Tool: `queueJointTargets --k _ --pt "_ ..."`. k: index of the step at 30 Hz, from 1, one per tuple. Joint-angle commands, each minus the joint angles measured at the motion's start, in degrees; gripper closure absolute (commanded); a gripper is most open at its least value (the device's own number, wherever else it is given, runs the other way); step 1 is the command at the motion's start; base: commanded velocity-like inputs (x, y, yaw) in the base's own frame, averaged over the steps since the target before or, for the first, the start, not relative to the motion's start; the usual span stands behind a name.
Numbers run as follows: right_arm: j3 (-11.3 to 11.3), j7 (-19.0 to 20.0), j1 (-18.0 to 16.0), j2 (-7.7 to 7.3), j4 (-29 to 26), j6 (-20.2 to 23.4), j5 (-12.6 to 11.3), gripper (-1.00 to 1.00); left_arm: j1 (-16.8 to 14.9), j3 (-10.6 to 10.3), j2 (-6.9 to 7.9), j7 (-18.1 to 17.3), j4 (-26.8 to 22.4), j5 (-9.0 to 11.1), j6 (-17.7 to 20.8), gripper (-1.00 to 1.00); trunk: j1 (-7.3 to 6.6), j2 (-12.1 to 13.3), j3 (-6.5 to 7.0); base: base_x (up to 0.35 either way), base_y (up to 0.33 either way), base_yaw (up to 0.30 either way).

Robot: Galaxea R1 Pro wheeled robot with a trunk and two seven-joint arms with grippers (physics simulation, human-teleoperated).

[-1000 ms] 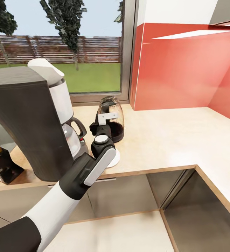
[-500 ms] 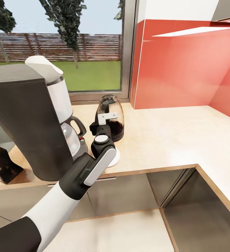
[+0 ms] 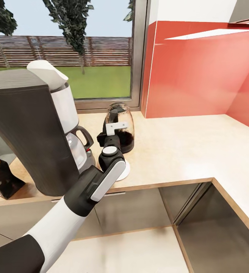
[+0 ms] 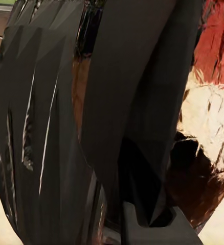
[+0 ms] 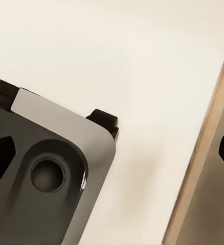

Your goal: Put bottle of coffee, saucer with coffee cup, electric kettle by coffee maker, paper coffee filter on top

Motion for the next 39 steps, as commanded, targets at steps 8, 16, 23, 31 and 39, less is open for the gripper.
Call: queueJointTargets --k 8,16,23,31,39 --pt "0.1 0.1 -0.1 -0.01 0.2 -0.4 0.1 -1.00 0.0 0.0 0.00 0.4 -0.1 0.2 0.4 -1.00 0.00 0.0 -0.05 0.000 0.000 0.000" --pt "0.1 0.1 -0.1 -0.01 0.2 -0.4 0.1 -1.00 -0.1 0.0 0.00 0.4 -0.1 0.2 0.4 -1.00 0.00 0.0 -0.05 0.000 0.000 0.000" --pt "0.1 0.1 -0.1 -0.01 0.2 -0.4 0.1 -1.00 0.0 -0.1 0.00 0.4 -0.1 0.2 0.4 -1.00 0.00 0.0 -0.05 0.000 0.000 0.000" --pt "0.1 0.1 -0.1 -0.01 0.1 -0.4 0.1 -1.00 0.0 -0.1 0.00 0.4 -0.2 0.2 0.4 -1.00 0.00 0.0 -0.05 0.000 0.000 0.000" --pt "0.1 0.1 -0.1 -0.01 0.2 -0.4 0.1 -1.00 0.0 -0.1 0.00 0.4 -0.2 0.2 0.4 -1.00 0.00 0.0 -0.05 -0.034 0.000 0.000"
